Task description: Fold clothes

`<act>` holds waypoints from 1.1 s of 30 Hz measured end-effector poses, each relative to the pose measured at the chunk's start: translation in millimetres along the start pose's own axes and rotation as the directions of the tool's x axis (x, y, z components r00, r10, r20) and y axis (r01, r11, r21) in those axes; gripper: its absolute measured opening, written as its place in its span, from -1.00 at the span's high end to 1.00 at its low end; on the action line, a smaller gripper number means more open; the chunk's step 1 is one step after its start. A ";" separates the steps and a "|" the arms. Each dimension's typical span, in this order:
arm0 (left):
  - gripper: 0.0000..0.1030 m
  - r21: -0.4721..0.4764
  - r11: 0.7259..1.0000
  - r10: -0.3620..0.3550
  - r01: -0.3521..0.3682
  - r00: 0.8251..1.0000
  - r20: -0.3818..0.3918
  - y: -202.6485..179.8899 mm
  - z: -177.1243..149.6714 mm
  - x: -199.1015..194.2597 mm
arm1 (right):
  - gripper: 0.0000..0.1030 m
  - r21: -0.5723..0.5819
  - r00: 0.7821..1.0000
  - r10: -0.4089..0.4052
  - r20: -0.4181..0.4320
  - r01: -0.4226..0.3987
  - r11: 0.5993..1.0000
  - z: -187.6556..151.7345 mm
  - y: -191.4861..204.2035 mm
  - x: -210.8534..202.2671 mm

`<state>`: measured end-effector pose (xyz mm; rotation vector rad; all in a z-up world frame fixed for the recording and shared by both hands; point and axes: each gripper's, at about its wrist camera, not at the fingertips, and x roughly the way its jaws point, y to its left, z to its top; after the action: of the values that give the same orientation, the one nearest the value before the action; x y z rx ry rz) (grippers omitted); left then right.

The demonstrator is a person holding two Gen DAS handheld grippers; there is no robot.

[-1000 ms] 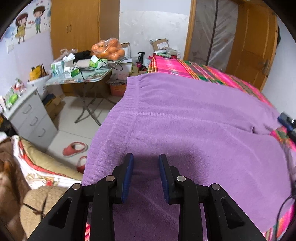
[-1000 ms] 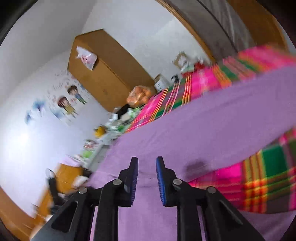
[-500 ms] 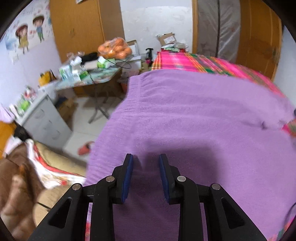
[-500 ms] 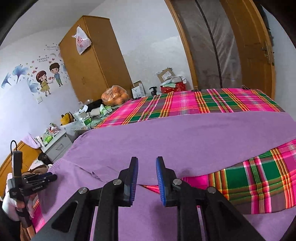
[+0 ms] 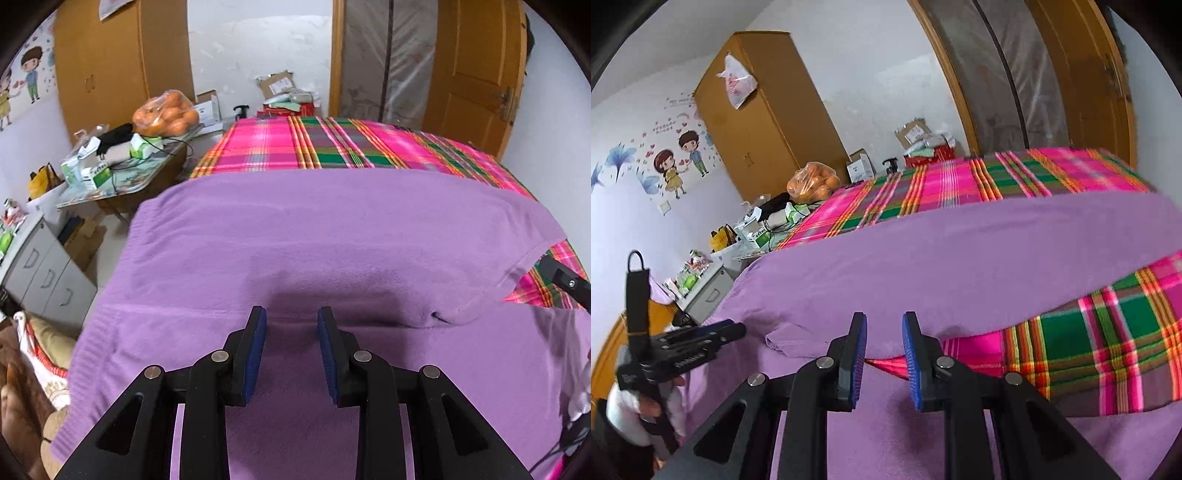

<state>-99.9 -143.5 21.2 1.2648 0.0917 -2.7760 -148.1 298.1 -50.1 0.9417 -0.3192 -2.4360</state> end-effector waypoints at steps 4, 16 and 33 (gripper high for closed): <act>0.42 -0.025 0.999 -0.020 0.020 1.000 0.004 5.1 -2.6 7.2 | 0.58 0.045 1.000 0.018 -0.020 -0.017 0.999 0.4 -9.4 4.3; 0.41 -0.047 0.991 -0.126 0.126 0.992 0.006 18.3 -0.5 7.7 | 0.47 0.149 0.990 0.112 -0.081 -0.099 0.984 -0.2 -25.9 21.4; 0.41 0.105 0.985 -0.141 0.137 0.989 0.032 125.2 77.4 -6.8 | 0.28 -0.483 0.986 0.008 -0.165 -0.088 0.871 81.4 84.6 22.1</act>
<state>-140.2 -274.7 74.8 1.2726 0.0365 -2.9582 -186.1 217.7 29.7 0.8708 0.3198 -2.2131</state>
